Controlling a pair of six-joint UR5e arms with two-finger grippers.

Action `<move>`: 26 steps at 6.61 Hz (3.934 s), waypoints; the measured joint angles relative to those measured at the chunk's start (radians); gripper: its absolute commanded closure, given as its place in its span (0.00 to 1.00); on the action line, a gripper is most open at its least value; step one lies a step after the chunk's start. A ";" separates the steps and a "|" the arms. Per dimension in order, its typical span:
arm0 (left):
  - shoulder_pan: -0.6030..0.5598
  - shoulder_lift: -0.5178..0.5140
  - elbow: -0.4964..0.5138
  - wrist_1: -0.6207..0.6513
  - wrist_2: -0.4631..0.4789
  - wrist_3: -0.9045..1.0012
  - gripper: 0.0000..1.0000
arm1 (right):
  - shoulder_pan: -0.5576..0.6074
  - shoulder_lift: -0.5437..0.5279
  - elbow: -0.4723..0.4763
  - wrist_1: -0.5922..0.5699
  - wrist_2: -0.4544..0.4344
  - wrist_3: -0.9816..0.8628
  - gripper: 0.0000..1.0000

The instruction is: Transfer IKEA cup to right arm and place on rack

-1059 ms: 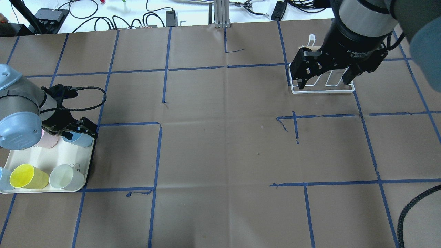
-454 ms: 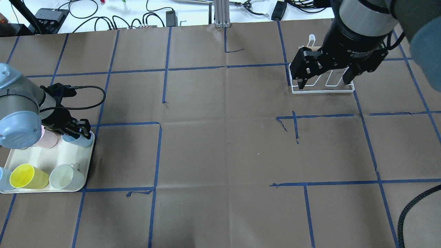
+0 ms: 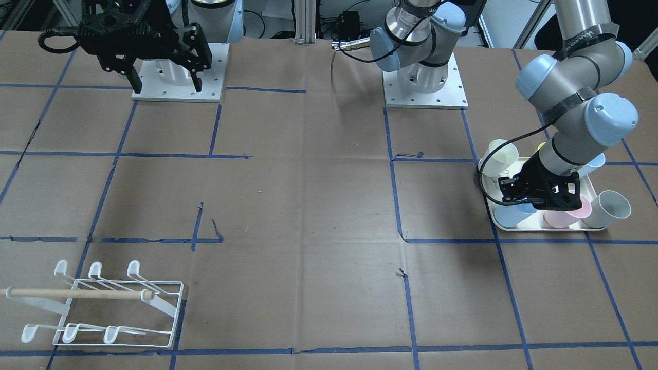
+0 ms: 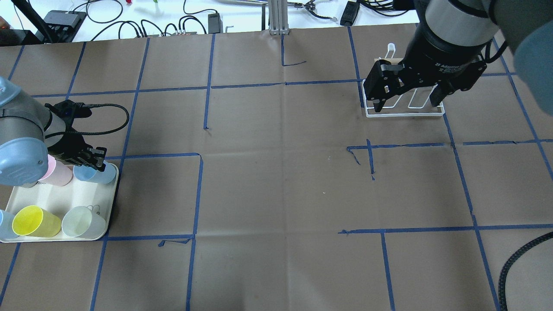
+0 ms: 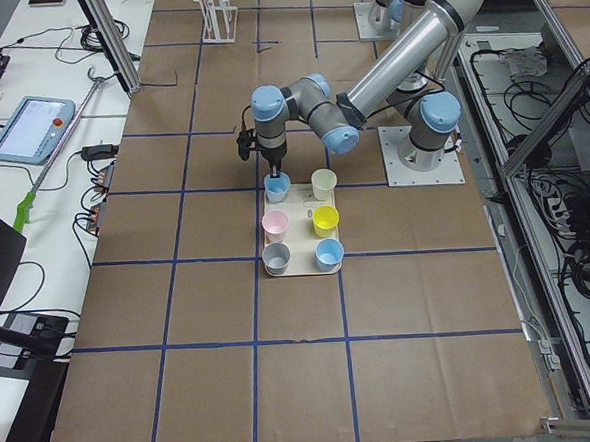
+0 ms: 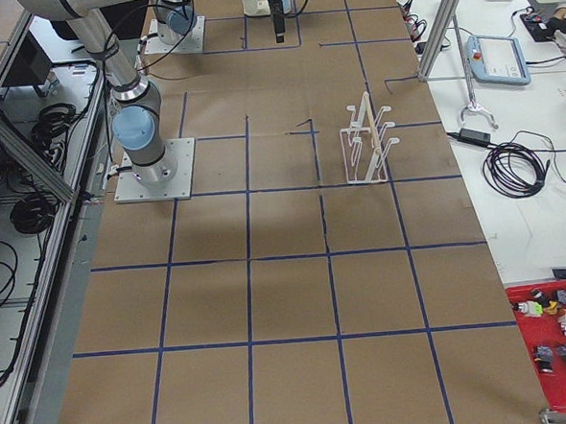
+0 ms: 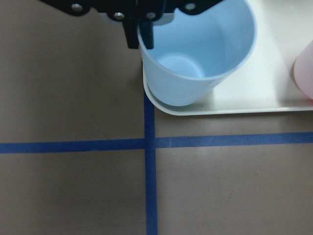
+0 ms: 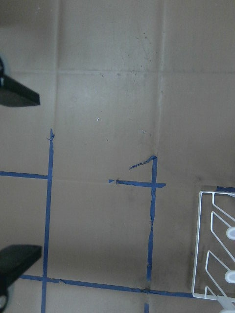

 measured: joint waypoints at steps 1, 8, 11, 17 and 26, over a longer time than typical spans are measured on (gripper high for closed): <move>0.000 0.014 0.024 -0.019 0.000 -0.001 1.00 | 0.000 0.000 0.000 0.000 0.000 0.000 0.00; -0.123 0.144 0.422 -0.496 -0.261 -0.020 1.00 | -0.001 0.007 0.002 -0.010 0.000 -0.002 0.04; -0.150 0.152 0.393 -0.347 -0.628 0.042 1.00 | 0.000 0.088 0.033 -0.297 0.078 0.123 0.01; -0.191 0.129 -0.005 0.351 -1.119 0.069 1.00 | 0.002 0.199 0.266 -1.145 0.531 0.801 0.01; -0.440 -0.224 -0.004 1.443 -1.001 -0.646 0.97 | 0.033 0.295 0.587 -1.891 0.581 1.467 0.00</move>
